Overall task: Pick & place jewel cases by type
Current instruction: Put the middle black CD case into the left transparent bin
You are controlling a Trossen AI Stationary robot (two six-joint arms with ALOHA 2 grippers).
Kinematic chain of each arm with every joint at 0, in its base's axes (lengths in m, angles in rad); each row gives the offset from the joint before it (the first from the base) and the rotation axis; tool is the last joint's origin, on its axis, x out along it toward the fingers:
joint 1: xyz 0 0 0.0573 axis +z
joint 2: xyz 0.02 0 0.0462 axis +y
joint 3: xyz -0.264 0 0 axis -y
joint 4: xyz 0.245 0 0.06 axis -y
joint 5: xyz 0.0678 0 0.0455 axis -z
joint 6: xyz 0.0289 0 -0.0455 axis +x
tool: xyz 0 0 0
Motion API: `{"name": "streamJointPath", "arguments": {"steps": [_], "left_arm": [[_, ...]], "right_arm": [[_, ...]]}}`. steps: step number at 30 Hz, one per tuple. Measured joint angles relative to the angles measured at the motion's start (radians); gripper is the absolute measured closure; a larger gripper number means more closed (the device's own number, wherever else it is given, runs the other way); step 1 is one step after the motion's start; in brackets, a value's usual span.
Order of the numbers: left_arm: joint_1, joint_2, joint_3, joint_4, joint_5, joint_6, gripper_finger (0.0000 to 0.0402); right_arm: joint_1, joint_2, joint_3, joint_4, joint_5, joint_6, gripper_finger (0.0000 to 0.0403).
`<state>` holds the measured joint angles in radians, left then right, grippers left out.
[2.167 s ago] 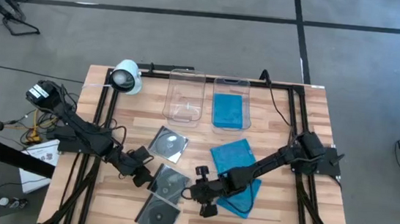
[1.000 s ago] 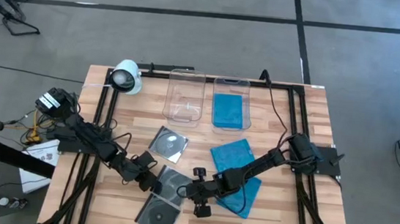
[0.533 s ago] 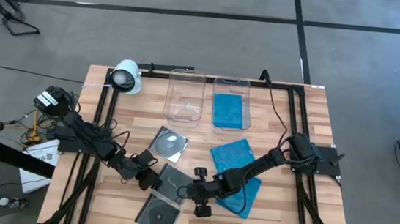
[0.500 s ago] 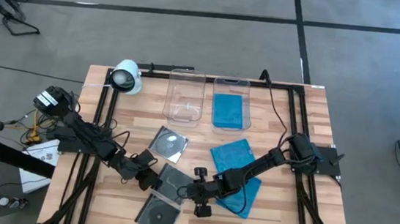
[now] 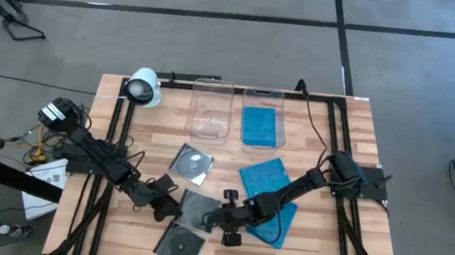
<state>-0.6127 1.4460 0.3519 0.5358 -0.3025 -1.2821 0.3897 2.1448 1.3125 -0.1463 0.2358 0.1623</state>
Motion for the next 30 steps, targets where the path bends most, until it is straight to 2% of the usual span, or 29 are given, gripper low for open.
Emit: {"name": "streamJointPath", "arguments": {"steps": [9, 19, 23, 30], "left_arm": [[-0.001, -0.024, 0.0, 0.018, -0.029, 0.032, 0.015], [-0.015, -0.132, 0.013, 0.06, -0.149, 0.129, 0.0151], [-0.007, -0.133, 0.009, 0.021, -0.147, 0.134, 0.0151], [0.006, -0.134, 0.007, -0.026, -0.132, 0.111, 0.0151]], "right_arm": [[0.0, 0.0, 0.0, -0.02, 0.025, 0.012, 0.0308], [-0.002, 0.0, 0.001, -0.021, 0.056, 0.018, 0.0308], [-0.011, 0.003, 0.002, 0.002, 0.089, 0.013, 0.0308], [-0.028, 0.003, 0.001, 0.017, 0.08, 0.011, 0.0308]]}}
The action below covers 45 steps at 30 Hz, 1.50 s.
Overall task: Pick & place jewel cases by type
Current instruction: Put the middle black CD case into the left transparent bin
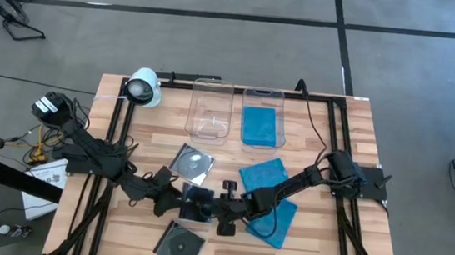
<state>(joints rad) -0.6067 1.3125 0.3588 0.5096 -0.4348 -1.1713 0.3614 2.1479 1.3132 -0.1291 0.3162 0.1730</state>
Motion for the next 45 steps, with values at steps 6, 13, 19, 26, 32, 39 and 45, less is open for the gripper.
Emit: {"name": "streamJointPath", "arguments": {"steps": [6, 13, 19, 26, 32, 39, 45], "left_arm": [[0.001, 0.0, 0.0, -0.026, -0.009, -0.024, 0.0153], [0.0, 0.0, -0.001, -0.071, -0.016, -0.053, 0.0225], [0.0, 0.0, -0.002, -0.07, -0.017, -0.052, 0.0288], [0.0, 0.0, -0.002, -0.07, -0.023, -0.04, 0.0319], [-0.001, 0.0, -0.002, -0.071, -0.022, -0.027, 0.0341], [-0.001, 0.0, -0.002, -0.068, -0.023, -0.017, 0.0367], [-0.001, 0.0, -0.002, -0.069, -0.022, -0.013, 0.036]], "right_arm": [[-0.005, 0.0, 0.0, 0.0, -0.004, 0.002, 0.0308], [-0.005, 0.0, 0.0, -0.002, -0.012, 0.003, 0.0308], [-0.004, 0.0, 0.0, -0.017, -0.015, 0.004, 0.0308], [-0.003, 0.0, 0.001, -0.034, -0.001, 0.006, 0.0308], [-0.003, 0.0, 0.0, -0.035, 0.001, 0.005, 0.0308], [0.0, -0.003, 0.0, -0.041, 0.001, 0.003, 0.0308], [0.019, -0.018, -0.002, -0.085, 0.042, 0.001, 0.0308]]}}
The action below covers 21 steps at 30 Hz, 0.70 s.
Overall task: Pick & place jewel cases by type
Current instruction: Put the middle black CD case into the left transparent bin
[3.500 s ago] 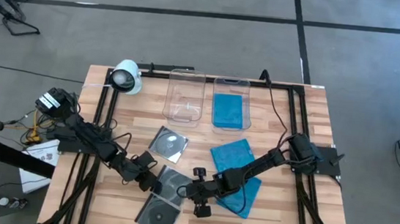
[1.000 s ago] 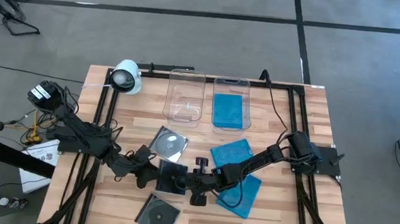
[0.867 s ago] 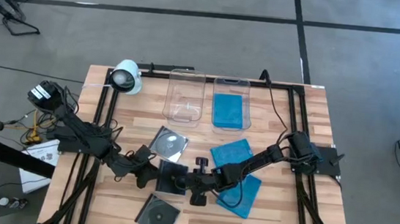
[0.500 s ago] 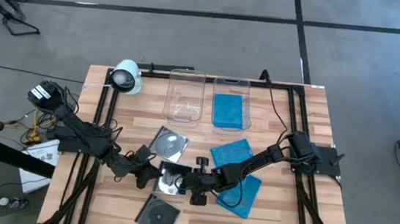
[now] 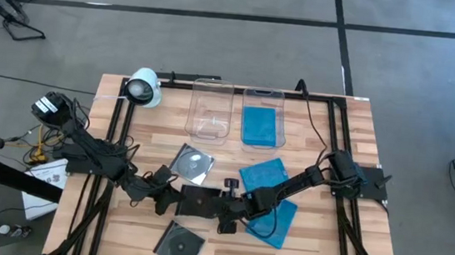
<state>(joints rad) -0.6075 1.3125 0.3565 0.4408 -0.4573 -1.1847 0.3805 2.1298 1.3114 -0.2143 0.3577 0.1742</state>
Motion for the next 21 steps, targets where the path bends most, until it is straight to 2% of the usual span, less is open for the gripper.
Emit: {"name": "streamJointPath", "arguments": {"steps": [6, 14, 21], "left_arm": [[0.0, 0.0, 0.0, 0.019, -0.001, 0.03, 0.0369], [0.0, -0.025, 0.029, 0.02, -0.02, 0.12, 0.0367], [0.0, -0.092, 0.041, 0.016, -0.086, 0.219, 0.0372]], "right_arm": [[0.032, -0.047, -0.007, -0.096, 0.067, -0.001, 0.0308], [0.099, -0.168, -0.004, -0.174, 0.245, 0.009, 0.0308], [0.152, -0.254, -0.001, -0.286, 0.375, 0.07, 0.0308]]}}
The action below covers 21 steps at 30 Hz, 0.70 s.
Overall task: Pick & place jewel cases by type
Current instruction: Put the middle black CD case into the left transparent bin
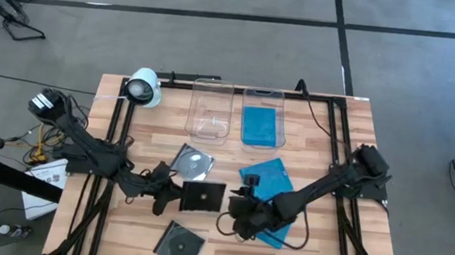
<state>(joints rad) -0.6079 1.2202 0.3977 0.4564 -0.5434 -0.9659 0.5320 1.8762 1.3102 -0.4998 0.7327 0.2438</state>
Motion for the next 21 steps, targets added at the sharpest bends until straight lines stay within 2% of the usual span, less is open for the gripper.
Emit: {"name": "streamJointPath", "arguments": {"steps": [8, 14, 18, 21], "left_arm": [[0.013, -0.136, 0.0, -0.064, -0.163, 0.153, 0.0372], [0.081, -0.263, 0.0, -0.1, -0.285, 0.325, 0.037], [0.181, -0.331, -0.001, -0.105, -0.295, 0.451, 0.0371], [0.281, -0.374, -0.001, -0.109, -0.264, 0.531, 0.0371]], "right_arm": [[0.02, -0.027, 0.001, -0.22, 0.128, 0.163, 0.0308], [0.008, -0.023, 0.001, -0.252, 0.138, 0.202, 0.0308], [0.009, -0.023, 0.001, -0.25, 0.138, 0.203, 0.0308], [0.009, -0.023, 0.001, -0.252, 0.138, 0.203, 0.0308]]}}
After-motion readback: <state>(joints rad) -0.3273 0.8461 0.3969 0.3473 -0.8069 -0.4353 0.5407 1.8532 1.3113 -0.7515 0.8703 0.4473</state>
